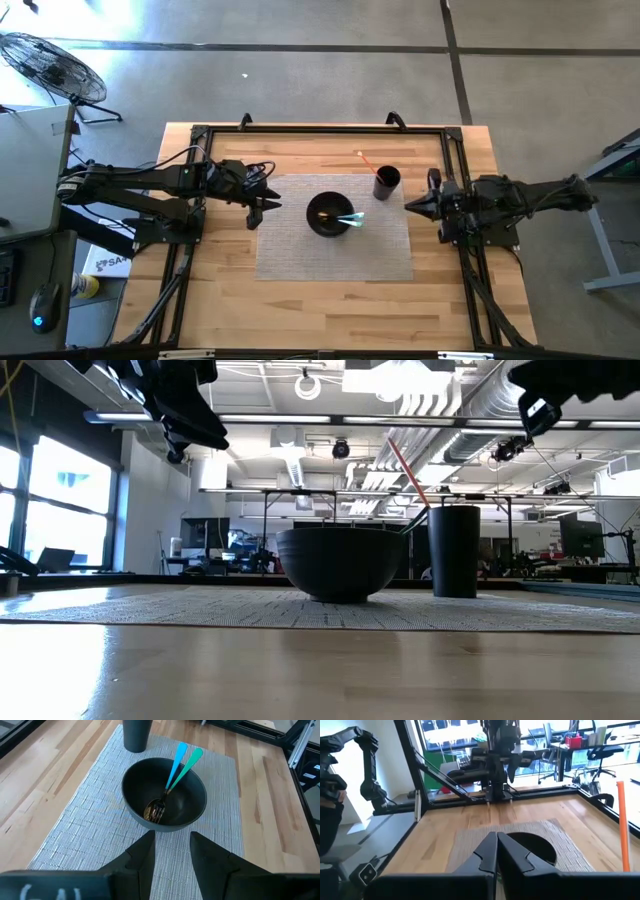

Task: Pick & Place Utensil
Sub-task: Return to Home Position

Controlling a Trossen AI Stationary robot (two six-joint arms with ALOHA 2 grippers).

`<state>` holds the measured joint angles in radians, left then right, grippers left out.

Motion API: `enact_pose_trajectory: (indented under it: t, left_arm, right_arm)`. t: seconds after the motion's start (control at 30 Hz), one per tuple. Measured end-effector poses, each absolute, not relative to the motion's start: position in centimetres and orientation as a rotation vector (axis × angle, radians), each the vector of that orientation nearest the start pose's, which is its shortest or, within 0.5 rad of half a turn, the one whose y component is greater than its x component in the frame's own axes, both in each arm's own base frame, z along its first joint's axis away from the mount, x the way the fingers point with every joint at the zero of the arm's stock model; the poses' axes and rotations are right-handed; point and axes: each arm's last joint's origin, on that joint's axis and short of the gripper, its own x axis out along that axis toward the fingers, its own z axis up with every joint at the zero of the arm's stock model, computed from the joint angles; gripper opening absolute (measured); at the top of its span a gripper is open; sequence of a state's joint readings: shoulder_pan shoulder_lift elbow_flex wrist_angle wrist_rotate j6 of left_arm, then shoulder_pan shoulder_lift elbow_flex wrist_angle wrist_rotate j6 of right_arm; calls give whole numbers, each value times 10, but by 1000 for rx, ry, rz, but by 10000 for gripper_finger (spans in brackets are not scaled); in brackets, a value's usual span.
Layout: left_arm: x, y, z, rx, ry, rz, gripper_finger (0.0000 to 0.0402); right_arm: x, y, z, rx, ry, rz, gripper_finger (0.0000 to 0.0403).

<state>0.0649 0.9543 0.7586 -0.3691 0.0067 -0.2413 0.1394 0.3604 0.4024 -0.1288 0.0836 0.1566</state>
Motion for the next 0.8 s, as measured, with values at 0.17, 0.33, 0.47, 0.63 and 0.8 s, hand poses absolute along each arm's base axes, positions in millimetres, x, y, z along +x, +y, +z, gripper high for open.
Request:
enact_pose_trajectory:
  t: [0.17,0.33,0.47,0.63,0.8]
  left_arm:
    - [201,13,278,-255,555,125,120]
    - [201,13,278,-254,555,125,120]
    - [201,13,278,-254,555,125,120]
    - [201,13,278,-254,556,125,120]
    - [201,13,278,-254,556,125,120]
  right_arm:
    - [101,12,238,149,72,51,9]
    - [103,12,214,143,126,47,6]
    - [106,12,191,135,185,32,5]
    - [108,10,182,137,148,-46,8]
    - [104,11,189,105,94,1,8]
